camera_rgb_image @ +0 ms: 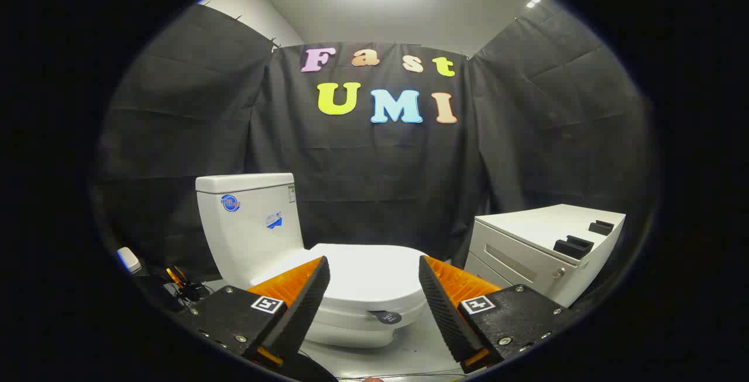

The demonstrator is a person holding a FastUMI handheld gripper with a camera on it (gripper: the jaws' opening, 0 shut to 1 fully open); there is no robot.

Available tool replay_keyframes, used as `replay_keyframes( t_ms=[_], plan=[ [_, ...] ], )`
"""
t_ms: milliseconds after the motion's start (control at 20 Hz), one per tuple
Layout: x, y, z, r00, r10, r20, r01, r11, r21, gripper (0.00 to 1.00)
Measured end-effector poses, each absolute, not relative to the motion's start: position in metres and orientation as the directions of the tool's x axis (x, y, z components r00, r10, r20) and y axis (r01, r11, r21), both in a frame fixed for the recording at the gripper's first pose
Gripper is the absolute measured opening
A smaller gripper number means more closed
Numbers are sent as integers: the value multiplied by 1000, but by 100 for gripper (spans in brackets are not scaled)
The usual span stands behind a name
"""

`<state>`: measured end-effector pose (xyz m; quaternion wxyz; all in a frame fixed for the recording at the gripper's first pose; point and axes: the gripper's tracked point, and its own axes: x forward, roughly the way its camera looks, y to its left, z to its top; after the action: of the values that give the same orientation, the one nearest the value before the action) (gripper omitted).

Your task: Open the toilet lid.

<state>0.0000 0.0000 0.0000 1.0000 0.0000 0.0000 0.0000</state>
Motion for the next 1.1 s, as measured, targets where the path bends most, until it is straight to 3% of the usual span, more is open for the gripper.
replay_keyframes(
  t_ms=[700,1100],
  plan=[
    [-1,0,19,999,16,30,-16,1000,-2,94],
    [-1,-21,15,999,-36,31,37,999,-12,94]
  ],
)
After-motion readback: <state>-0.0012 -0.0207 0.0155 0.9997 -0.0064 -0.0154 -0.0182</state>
